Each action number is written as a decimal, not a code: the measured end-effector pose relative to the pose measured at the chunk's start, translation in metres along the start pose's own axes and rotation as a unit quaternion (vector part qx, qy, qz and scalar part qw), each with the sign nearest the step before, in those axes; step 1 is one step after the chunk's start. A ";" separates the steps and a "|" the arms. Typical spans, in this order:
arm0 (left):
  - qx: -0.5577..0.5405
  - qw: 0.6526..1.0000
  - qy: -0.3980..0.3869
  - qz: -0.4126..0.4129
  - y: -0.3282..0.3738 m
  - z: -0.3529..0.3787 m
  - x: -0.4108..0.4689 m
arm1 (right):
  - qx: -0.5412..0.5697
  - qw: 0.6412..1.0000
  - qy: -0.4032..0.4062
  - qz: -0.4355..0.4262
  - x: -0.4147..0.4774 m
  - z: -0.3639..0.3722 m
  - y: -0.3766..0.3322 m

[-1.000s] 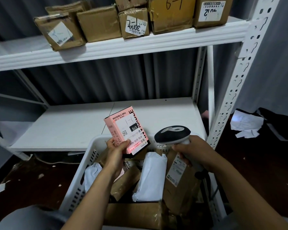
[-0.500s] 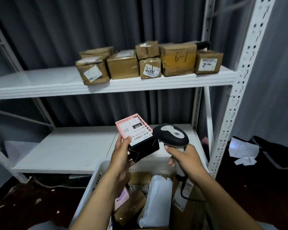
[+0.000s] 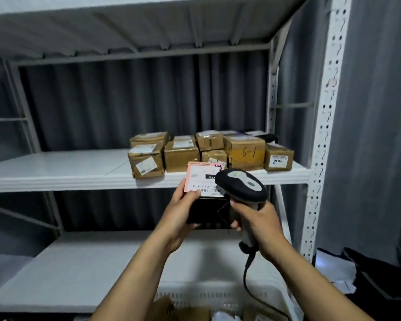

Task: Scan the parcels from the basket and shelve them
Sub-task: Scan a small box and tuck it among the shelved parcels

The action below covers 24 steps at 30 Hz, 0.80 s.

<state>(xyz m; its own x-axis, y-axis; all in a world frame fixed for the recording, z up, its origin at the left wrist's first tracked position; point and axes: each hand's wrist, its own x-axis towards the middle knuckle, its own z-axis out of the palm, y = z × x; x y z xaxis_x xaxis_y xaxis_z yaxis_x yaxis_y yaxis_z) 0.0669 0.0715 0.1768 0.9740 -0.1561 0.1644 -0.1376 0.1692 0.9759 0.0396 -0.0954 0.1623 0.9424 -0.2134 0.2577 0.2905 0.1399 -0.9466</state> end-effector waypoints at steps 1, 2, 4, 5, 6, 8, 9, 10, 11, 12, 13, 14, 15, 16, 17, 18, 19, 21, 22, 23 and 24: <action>0.002 1.000 -0.005 0.011 0.009 0.005 0.002 | 0.004 1.000 0.010 -0.010 0.003 0.000 -0.008; -0.001 1.000 -0.011 0.023 0.019 0.012 0.005 | 0.010 1.000 0.020 -0.020 0.007 0.000 -0.017; -0.022 0.998 -0.028 0.042 0.036 0.027 0.009 | 0.024 0.998 0.038 -0.037 0.016 -0.004 -0.035; -0.032 0.997 -0.035 0.053 0.044 0.035 0.014 | 0.030 0.998 0.045 -0.044 0.020 -0.007 -0.044; -0.037 0.997 -0.035 0.063 0.050 0.042 0.018 | 0.035 0.997 0.050 -0.050 0.025 -0.010 -0.052; -0.043 0.996 -0.026 0.072 0.064 0.060 0.029 | 0.039 0.996 0.059 -0.063 0.035 -0.017 -0.068; -0.047 0.996 -0.020 0.072 0.069 0.069 0.036 | 0.036 0.995 0.063 -0.069 0.040 -0.021 -0.076; -0.052 0.996 -0.015 0.067 0.073 0.077 0.044 | 0.028 0.995 0.067 -0.073 0.047 -0.027 -0.084; -0.059 0.996 -0.013 0.059 0.076 0.085 0.052 | 0.016 0.994 0.074 -0.074 0.053 -0.032 -0.091; -0.066 0.996 -0.017 0.050 0.079 0.094 0.061 | -0.001 0.994 0.083 -0.074 0.061 -0.039 -0.098; -0.069 0.997 -0.020 0.039 0.082 0.102 0.070 | -0.016 0.993 0.092 -0.074 0.068 -0.047 -0.104; -0.069 0.997 -0.020 0.029 0.085 0.110 0.079 | -0.031 0.992 0.101 -0.074 0.077 -0.056 -0.109; -0.071 0.997 -0.015 0.023 0.087 0.117 0.090 | -0.046 0.990 0.107 -0.074 0.086 -0.065 -0.113; -0.076 0.997 -0.007 0.017 0.089 0.123 0.101 | -0.060 0.989 0.112 -0.075 0.093 -0.073 -0.115; -0.080 0.997 0.001 0.015 0.091 0.129 0.114 | -0.072 0.988 0.116 -0.076 0.102 -0.082 -0.116; -0.079 0.997 0.013 0.013 0.092 0.134 0.127 | -0.084 0.986 0.121 -0.076 0.111 -0.090 -0.117; -0.072 0.997 0.026 0.012 0.093 0.139 0.139 | -0.100 0.984 0.126 -0.075 0.120 -0.099 -0.117; -0.048 0.998 0.048 -0.003 0.096 0.146 0.160 | -0.132 0.979 0.135 -0.073 0.134 -0.111 -0.115; -0.024 0.998 0.058 -0.014 0.096 0.150 0.171 | -0.144 0.978 0.135 -0.074 0.141 -0.116 -0.115; 0.006 0.997 0.071 -0.020 0.095 0.152 0.179 | -0.154 0.977 0.131 -0.075 0.146 -0.120 -0.114; 0.034 0.996 0.082 -0.023 0.094 0.153 0.187 | -0.161 0.976 0.125 -0.075 0.150 -0.122 -0.113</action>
<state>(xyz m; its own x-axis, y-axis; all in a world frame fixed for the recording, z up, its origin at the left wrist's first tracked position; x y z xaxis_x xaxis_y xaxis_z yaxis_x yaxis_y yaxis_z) 0.2087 -0.0912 0.3210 0.9951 -0.0010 0.0991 -0.0985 0.0989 0.9902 0.1282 -0.2613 0.2839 0.8114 -0.4432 0.3810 0.3174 -0.2133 -0.9240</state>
